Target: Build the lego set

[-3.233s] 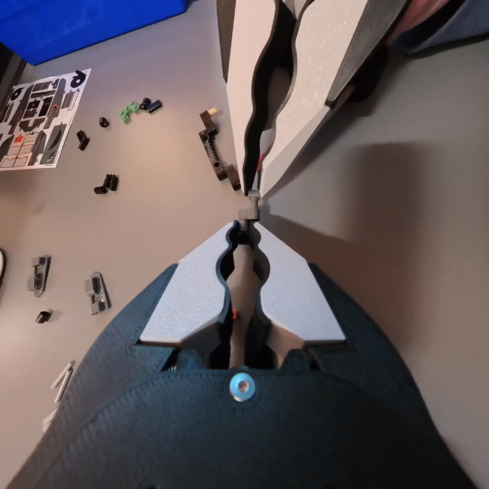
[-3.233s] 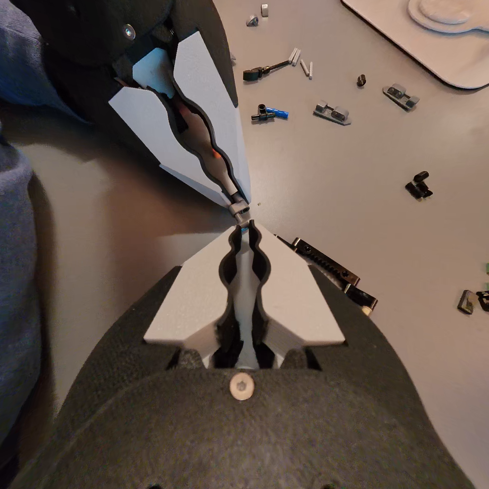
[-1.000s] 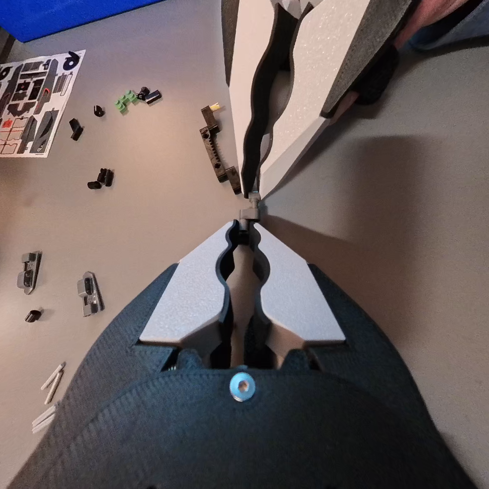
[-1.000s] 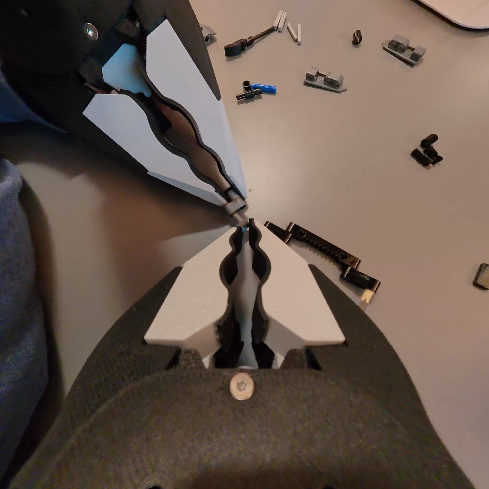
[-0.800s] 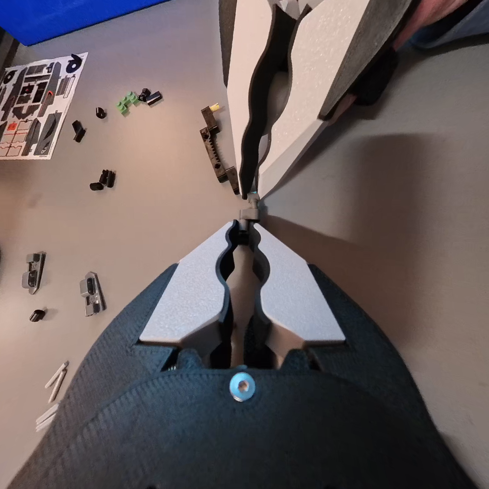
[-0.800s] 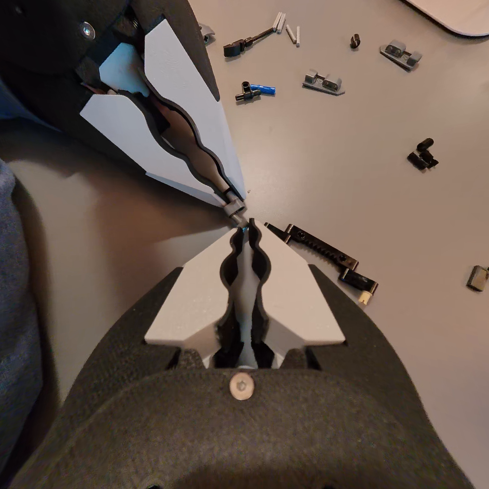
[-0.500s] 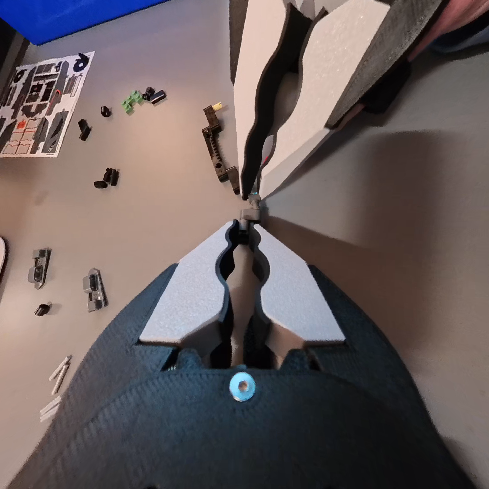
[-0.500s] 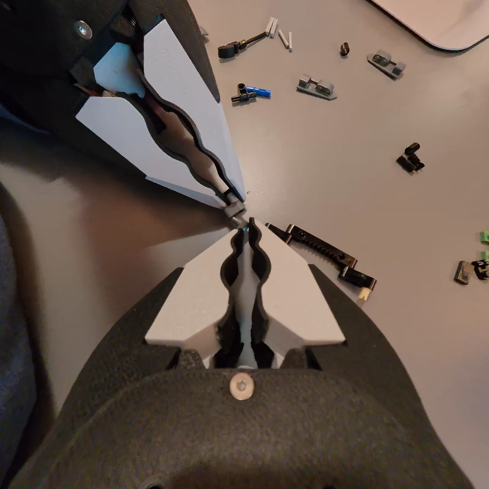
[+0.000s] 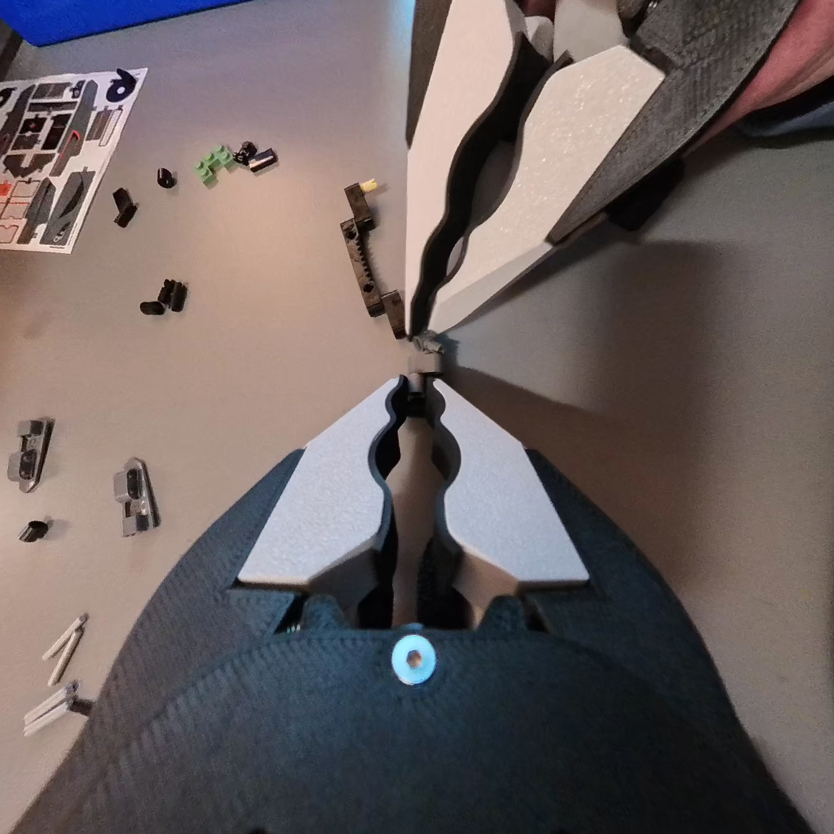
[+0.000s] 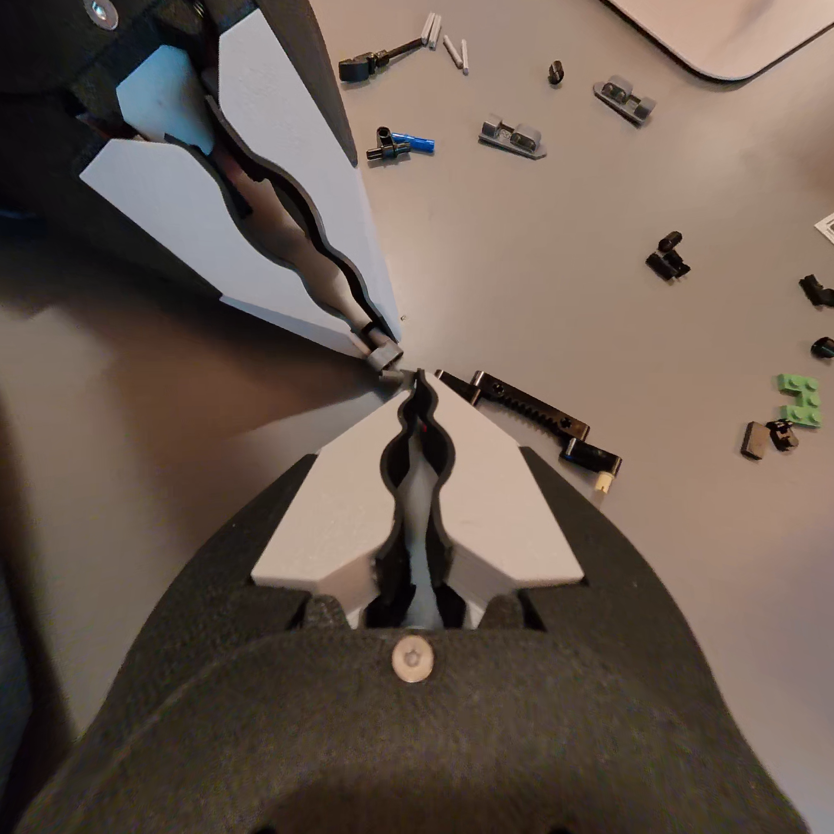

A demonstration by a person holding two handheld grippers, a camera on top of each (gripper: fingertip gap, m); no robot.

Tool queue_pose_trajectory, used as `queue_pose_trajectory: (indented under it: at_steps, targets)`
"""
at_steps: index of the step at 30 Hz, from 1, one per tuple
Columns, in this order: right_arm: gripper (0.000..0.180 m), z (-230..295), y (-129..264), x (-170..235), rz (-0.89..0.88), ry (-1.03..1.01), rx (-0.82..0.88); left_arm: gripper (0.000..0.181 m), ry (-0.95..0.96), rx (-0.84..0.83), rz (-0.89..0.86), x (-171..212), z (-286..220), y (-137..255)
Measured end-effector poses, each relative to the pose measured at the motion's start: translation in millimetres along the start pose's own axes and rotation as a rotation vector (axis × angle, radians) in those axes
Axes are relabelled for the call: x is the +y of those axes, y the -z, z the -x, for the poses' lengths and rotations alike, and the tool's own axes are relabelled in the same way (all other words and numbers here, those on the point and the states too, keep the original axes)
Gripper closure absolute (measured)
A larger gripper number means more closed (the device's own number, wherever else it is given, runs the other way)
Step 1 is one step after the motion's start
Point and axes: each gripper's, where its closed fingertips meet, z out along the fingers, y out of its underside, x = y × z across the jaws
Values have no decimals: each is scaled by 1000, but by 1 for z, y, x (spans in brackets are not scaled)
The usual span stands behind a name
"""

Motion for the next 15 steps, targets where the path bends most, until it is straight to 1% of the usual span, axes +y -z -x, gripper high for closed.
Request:
queue_pose_trajectory:
  at_steps: [5,10,15]
  targets:
    - [180,4,3,3,24,12,15,176,21,19,7,1,2,1]
    - [180,8,17,2,-20,-40,-88,176,24,41,18,5,2,4]
    - [174,11,30,0,-30,-58,-126,175,25,32,7,7,-2,7]
